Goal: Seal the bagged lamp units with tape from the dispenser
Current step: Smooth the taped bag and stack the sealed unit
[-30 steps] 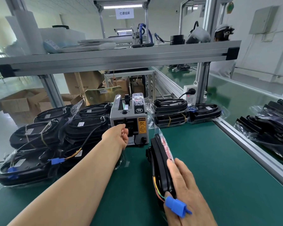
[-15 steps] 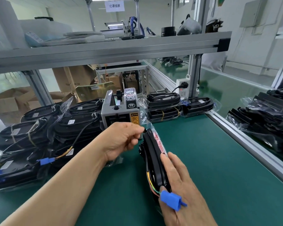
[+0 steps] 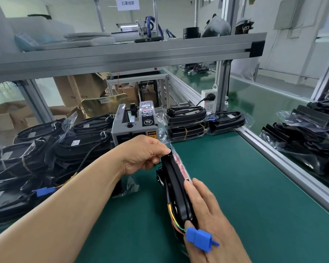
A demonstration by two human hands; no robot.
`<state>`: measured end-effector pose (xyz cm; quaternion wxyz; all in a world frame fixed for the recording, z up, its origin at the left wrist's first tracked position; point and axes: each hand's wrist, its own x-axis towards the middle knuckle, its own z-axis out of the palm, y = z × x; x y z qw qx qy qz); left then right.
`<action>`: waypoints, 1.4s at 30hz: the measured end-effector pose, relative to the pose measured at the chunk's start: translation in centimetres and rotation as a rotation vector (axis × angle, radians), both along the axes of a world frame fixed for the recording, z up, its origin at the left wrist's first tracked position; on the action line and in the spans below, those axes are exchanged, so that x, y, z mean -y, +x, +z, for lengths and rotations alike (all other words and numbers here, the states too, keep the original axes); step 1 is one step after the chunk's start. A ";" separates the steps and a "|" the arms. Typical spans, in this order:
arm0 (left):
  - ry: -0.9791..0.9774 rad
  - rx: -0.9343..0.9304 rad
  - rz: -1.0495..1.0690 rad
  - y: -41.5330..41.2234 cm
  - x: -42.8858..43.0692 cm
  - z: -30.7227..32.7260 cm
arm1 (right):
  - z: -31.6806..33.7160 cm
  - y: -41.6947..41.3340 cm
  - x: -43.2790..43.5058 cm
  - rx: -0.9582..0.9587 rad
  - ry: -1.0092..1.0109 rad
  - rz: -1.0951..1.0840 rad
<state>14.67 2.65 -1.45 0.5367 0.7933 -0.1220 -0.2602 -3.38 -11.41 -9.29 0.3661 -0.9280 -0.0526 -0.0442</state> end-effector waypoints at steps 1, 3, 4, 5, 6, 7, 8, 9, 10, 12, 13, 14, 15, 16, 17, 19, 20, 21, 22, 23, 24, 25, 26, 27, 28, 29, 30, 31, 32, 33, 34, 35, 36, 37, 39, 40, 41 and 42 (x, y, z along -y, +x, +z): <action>0.002 0.000 0.003 0.1 0.0 -0.1 | 0.0 0.0 0.0 0.012 0.007 -0.008; -0.001 -0.008 0.009 0.1 -0.1 -0.2 | -0.2 -0.5 0.1 0.004 0.022 -0.025; -0.006 -0.014 0.012 0.2 -0.2 -0.3 | -0.2 -0.5 0.2 0.002 0.052 -0.030; -0.013 -0.019 0.012 0.2 -0.2 -0.3 | -0.3 -0.1 0.3 0.026 0.094 -0.025; -0.021 -0.022 0.011 0.2 -0.3 -0.4 | 0.3 0.8 0.2 0.041 0.168 -0.002; -0.029 -0.024 0.010 0.2 -0.3 -0.4 | 0.5 1.7 0.6 0.008 0.241 0.026; -0.036 -0.025 0.008 0.2 -0.3 -0.4 | 0.6 1.9 1.8 -0.024 0.259 0.083; -0.041 -0.026 0.006 0.2 -0.3 -0.4 | 1.7 2.0 2.7 -0.087 0.264 0.126; -0.045 -0.030 0.006 0.3 -0.4 -0.4 | 2.9 2.1 3.7 -0.128 0.293 0.155; -0.060 -0.042 0.008 0.2 -0.5 -0.5 | 5.0 2.8 5.0 -0.027 0.191 0.108; -0.070 -0.048 0.009 0.2 -0.5 -0.5 | 5.6 2.5 5.6 -0.020 0.180 0.090; -0.084 -0.053 0.012 0.2 -0.5 -0.6 | 5.5 2.8 6.0 -0.005 0.197 0.069; -0.099 -0.059 0.015 0.1 -0.5 -0.6 | 5.3 3.4 5.6 0.017 0.205 0.042; -0.116 -0.067 0.020 0.1 -0.5 -0.7 | 5.3 4.4 4.9 0.048 0.222 0.018; -0.132 -0.074 0.023 0.0 -0.4 -0.8 | 4.9 5.2 4.2 0.077 0.263 -0.020; -0.150 -0.082 0.023 -0.1 -0.4 -1.0 | 4.5 6.5 2.6 0.099 0.435 -0.140; -0.152 -0.083 0.022 -0.1 -0.5 -1.1 | 4.3 6.9 1.8 0.096 0.534 -0.198; -0.153 -0.081 0.022 -0.2 -0.4 -1.2 | 4.1 7.3 1.2 0.076 0.604 -0.237; -0.152 -0.079 0.024 -0.3 -0.4 -1.3 | 3.9 7.7 0.7 0.056 0.626 -0.253; -0.151 -0.077 0.027 -0.3 -0.4 -1.5 | 3.7 8.2 0.3 0.042 0.602 -0.263; -0.152 -0.076 0.031 -0.4 -0.4 -1.6 | 3.5 8.5 -0.1 0.045 0.550 -0.271; -0.160 -0.078 0.036 -0.4 -0.3 -1.7 | 3.3 8.6 -0.5 0.054 0.492 -0.279; -0.174 -0.085 0.042 -0.5 -0.3 -1.8 | 3.2 8.7 -0.7 0.070 0.438 -0.282; -0.195 -0.096 0.047 -0.5 -0.3 -1.9 | 3.0 8.6 -0.9 0.083 0.398 -0.282; -0.219 -0.105 0.046 -0.6 -0.2 -2.0 | 2.9 8.5 -0.9 0.095 0.373 -0.284; -0.238 -0.111 0.041 -0.7 -0.1 -2.1 | 2.8 8.3 -0.9 0.106 0.354 -0.287; -0.251 -0.113 0.035 -0.7 0.0 -2.1 | 2.8 8.1 -0.7 0.115 0.342 -0.291; -0.263 -0.117 0.030 -0.8 0.1 -2.1 | 2.8 8.0 -0.6 0.118 0.342 -0.297; -0.278 -0.125 0.026 -0.9 0.2 -2.1 | 2.7 7.8 -0.4 0.115 0.351 -0.303; -0.293 -0.136 0.021 -1.0 0.3 -2.0 | 2.8 7.7 -0.1 0.108 0.369 -0.305; -0.296 -0.138 0.017 -1.1 0.4 -2.0 | 2.8 7.7 0.2 0.100 0.392 -0.303; -0.284 -0.128 0.015 -1.1 0.5 -1.9 | 2.8 7.6 0.5 0.091 0.408 -0.296; -0.260 -0.107 0.017 -1.2 0.6 -1.8 | 2.7 7.5 0.9 0.085 0.417 -0.288; -0.238 -0.086 0.021 -1.3 0.8 -1.8 | 2.7 7.5 1.1 0.083 0.420 -0.281; -0.213 -0.064 0.031 -1.4 1.1 -1.7 | 2.6 7.4 1.5 0.086 0.426 -0.270; -0.207 -0.059 0.038 -1.4 1.2 -1.6 | 2.5 7.4 1.6 0.093 0.434 -0.268; -0.201 -0.056 0.047 -1.5 1.3 -1.6 | 2.5 7.4 1.7 0.101 0.441 -0.266; -0.193 -0.052 0.056 -1.5 1.4 -1.5 | 2.4 7.4 1.8 0.112 0.448 -0.263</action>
